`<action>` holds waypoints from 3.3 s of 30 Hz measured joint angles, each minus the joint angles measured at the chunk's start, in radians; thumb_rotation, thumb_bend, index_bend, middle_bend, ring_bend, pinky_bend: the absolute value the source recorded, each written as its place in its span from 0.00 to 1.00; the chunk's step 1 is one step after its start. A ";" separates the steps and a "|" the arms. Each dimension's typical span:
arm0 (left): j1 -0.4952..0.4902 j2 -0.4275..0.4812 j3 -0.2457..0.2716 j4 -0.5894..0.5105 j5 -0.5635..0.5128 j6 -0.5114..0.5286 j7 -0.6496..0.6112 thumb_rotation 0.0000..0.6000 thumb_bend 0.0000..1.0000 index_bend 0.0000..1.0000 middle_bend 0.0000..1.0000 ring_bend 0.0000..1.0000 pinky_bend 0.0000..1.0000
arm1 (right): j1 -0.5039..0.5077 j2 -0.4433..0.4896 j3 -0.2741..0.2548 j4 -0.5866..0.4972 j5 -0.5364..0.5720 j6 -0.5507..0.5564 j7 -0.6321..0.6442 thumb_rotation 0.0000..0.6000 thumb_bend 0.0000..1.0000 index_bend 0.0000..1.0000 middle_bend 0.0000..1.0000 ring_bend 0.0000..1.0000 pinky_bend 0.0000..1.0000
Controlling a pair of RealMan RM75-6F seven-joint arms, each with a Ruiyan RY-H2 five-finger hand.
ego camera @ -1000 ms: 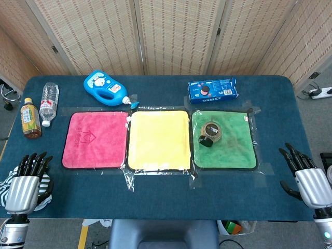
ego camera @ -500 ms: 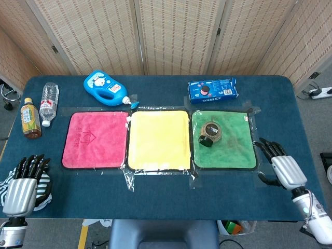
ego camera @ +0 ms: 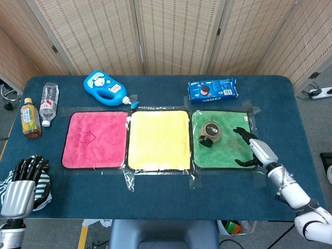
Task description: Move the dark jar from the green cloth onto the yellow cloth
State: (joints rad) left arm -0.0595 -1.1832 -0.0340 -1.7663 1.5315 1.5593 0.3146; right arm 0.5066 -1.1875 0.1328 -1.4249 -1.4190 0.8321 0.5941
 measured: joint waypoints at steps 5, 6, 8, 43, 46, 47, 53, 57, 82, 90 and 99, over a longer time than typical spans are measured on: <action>-0.002 0.000 -0.002 -0.004 0.003 -0.002 0.003 1.00 0.46 0.17 0.11 0.07 0.02 | 0.033 -0.025 0.009 0.057 0.011 -0.016 -0.074 1.00 0.31 0.00 0.00 0.00 0.00; -0.003 -0.001 -0.002 -0.004 0.004 -0.002 0.004 1.00 0.46 0.17 0.11 0.07 0.03 | 0.042 -0.031 0.011 0.069 0.017 -0.020 -0.113 1.00 0.31 0.00 0.00 0.00 0.00; -0.003 -0.001 -0.002 -0.006 0.006 -0.002 0.006 1.00 0.46 0.17 0.11 0.07 0.02 | 0.055 -0.042 0.015 0.088 0.028 -0.024 -0.183 1.00 0.31 0.00 0.00 0.00 0.00; 0.008 0.002 -0.011 -0.015 -0.011 0.006 0.018 1.00 0.46 0.17 0.11 0.07 0.04 | 0.303 -0.439 0.039 0.668 0.122 -0.077 -0.688 1.00 0.23 0.15 0.18 0.24 0.14; 0.008 0.002 -0.011 -0.016 -0.013 0.006 0.018 1.00 0.46 0.17 0.11 0.07 0.04 | 0.312 -0.456 0.039 0.699 0.116 -0.079 -0.675 1.00 0.23 0.15 0.17 0.22 0.14; 0.008 0.003 -0.011 -0.016 -0.013 0.005 0.018 1.00 0.46 0.17 0.11 0.07 0.04 | 0.315 -0.459 0.038 0.705 0.115 -0.083 -0.673 1.00 0.23 0.15 0.17 0.22 0.14; 0.006 0.003 -0.012 -0.017 -0.016 0.000 0.021 1.00 0.46 0.17 0.11 0.07 0.03 | 0.333 -0.489 0.034 0.757 0.112 -0.102 -0.683 1.00 0.23 0.15 0.17 0.20 0.14; 0.006 0.003 -0.013 -0.017 -0.018 0.001 0.020 1.00 0.46 0.17 0.11 0.07 0.04 | 0.349 -0.522 0.033 0.810 0.107 -0.109 -0.691 1.00 0.23 0.15 0.17 0.20 0.14; 0.023 0.011 -0.010 -0.002 -0.026 0.016 -0.002 1.00 0.46 0.17 0.11 0.07 0.03 | 0.427 -0.671 -0.009 0.885 -0.013 -0.039 -0.510 1.00 0.21 0.15 0.17 0.20 0.14; 0.031 0.017 -0.009 0.005 -0.025 0.025 -0.017 1.00 0.46 0.17 0.11 0.07 0.03 | 0.455 -0.705 0.014 0.833 -0.004 -0.034 -0.541 1.00 0.21 0.15 0.17 0.20 0.14; 0.041 0.022 -0.007 0.017 -0.029 0.032 -0.036 1.00 0.46 0.17 0.11 0.07 0.03 | 0.474 -0.724 0.035 0.775 0.009 -0.026 -0.599 1.00 0.21 0.15 0.17 0.19 0.14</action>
State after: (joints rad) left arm -0.0182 -1.1611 -0.0406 -1.7490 1.5028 1.5914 0.2783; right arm 0.9810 -1.9110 0.1676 -0.6504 -1.4099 0.8062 -0.0053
